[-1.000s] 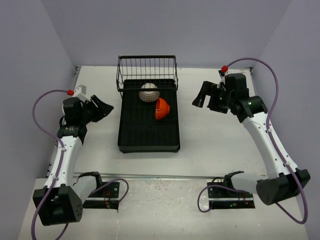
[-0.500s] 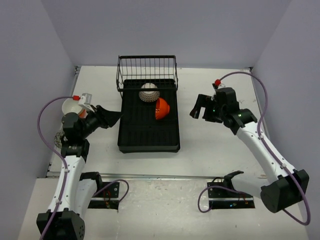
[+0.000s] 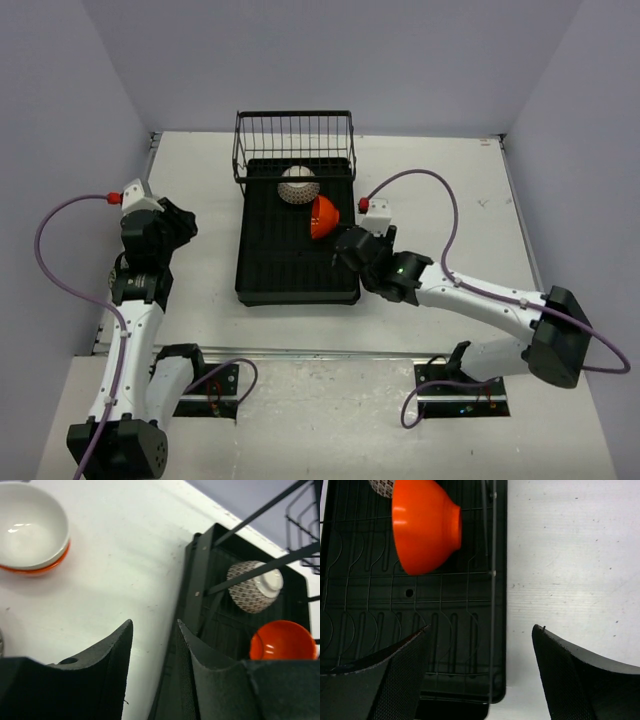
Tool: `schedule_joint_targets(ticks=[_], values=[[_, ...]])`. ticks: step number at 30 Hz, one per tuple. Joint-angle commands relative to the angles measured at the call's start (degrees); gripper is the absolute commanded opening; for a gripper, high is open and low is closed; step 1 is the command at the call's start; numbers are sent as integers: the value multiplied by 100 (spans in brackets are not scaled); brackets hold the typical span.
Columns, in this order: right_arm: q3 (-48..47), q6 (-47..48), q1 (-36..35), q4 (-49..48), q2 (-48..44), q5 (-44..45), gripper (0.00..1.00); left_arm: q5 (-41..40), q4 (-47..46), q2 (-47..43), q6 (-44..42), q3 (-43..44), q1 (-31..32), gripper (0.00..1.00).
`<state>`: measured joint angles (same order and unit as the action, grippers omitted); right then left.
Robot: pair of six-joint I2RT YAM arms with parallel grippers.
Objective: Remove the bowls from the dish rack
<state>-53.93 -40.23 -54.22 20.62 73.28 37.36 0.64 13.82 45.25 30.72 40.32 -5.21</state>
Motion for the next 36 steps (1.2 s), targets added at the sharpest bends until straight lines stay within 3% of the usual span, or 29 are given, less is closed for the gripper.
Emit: schedule_joint_targets(ticks=[1,4,11,26,36], values=[[-520,-1082,-622,158,623,1816,79,-927,244,45,-268,266,-6,41],[-1197,-1724,-1072,670,1204,2380,76,-926,217,45,-338,293,-6,41],[-2796,-2401,-1205,1725,2523,2723,71,-873,270,133,-418,390,-6,43],[-3229,-2753,-1030,1735,3544,3216,60,-592,129,-69,-347,284,-6,45],[-3053,-2447,-810,1331,3782,3523,55,-372,33,-333,-312,126,-6,46]])
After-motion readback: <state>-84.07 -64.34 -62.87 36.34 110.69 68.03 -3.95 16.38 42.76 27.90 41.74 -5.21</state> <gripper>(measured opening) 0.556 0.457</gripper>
